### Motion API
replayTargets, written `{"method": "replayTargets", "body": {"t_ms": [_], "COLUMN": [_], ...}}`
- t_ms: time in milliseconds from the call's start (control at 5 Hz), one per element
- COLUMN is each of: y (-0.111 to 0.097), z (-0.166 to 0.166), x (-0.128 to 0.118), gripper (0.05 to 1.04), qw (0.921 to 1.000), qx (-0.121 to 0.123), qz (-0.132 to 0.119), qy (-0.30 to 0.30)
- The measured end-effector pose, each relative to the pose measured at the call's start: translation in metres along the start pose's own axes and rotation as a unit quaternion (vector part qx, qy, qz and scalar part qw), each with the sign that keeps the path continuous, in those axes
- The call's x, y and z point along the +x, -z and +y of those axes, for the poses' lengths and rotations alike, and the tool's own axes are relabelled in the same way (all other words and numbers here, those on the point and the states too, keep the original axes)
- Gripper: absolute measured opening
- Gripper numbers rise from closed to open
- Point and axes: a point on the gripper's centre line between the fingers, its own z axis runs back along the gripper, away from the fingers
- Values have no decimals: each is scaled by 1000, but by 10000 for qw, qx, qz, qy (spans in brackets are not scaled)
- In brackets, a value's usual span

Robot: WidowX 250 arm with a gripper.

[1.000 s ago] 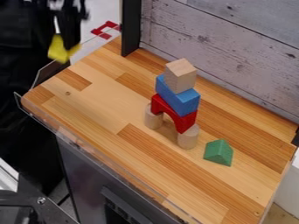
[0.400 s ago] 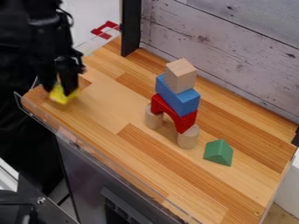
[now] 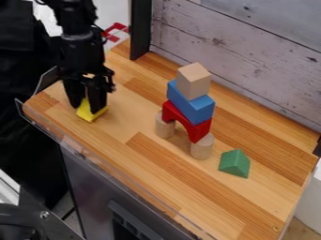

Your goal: Moved the yellow triangel off the tower to the left

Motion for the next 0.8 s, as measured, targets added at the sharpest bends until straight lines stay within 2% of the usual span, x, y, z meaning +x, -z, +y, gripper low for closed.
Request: {"method": "replayTargets", "body": {"t_ms": [200, 400, 600, 800], "y": [1, 3, -17, -68], "z": [-4, -6, -9, -16], "x": [2, 1, -8, -21], "gripper": [577, 880, 1007, 1000], "qw": [10000, 9999, 9995, 9969], "qx": [-6, -95, -44, 238], "qz": [20, 30, -158, -673], "qy": [-25, -134, -271, -322]}}
